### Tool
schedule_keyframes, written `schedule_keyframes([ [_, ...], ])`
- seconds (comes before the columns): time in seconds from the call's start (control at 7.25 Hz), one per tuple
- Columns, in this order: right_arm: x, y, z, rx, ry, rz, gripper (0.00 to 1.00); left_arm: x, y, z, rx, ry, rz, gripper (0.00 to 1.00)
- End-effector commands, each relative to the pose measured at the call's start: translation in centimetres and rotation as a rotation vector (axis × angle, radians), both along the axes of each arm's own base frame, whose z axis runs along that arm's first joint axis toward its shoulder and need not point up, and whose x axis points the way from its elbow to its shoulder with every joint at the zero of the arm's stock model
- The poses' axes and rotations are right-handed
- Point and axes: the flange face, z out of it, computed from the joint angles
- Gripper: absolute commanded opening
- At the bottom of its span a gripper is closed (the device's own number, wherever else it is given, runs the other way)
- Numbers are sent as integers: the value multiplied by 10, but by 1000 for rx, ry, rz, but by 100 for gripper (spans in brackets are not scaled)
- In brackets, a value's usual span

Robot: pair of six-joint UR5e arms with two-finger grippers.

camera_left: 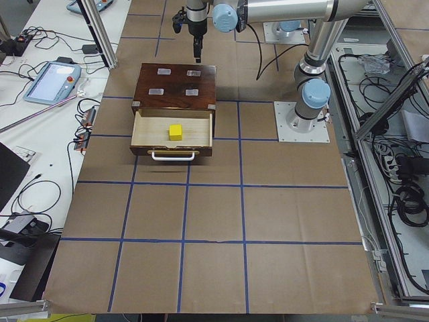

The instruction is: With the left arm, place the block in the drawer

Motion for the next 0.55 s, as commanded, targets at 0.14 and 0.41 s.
schedule_keyframes([
  [0.14, 0, 0, 1, -2, 0, 0, 100, 2, -1, 1, -2, -5, 4, 99],
  [0.41, 0, 0, 0, 0, 0, 0, 100, 4, -1, -1, 3, -6, 7, 99],
])
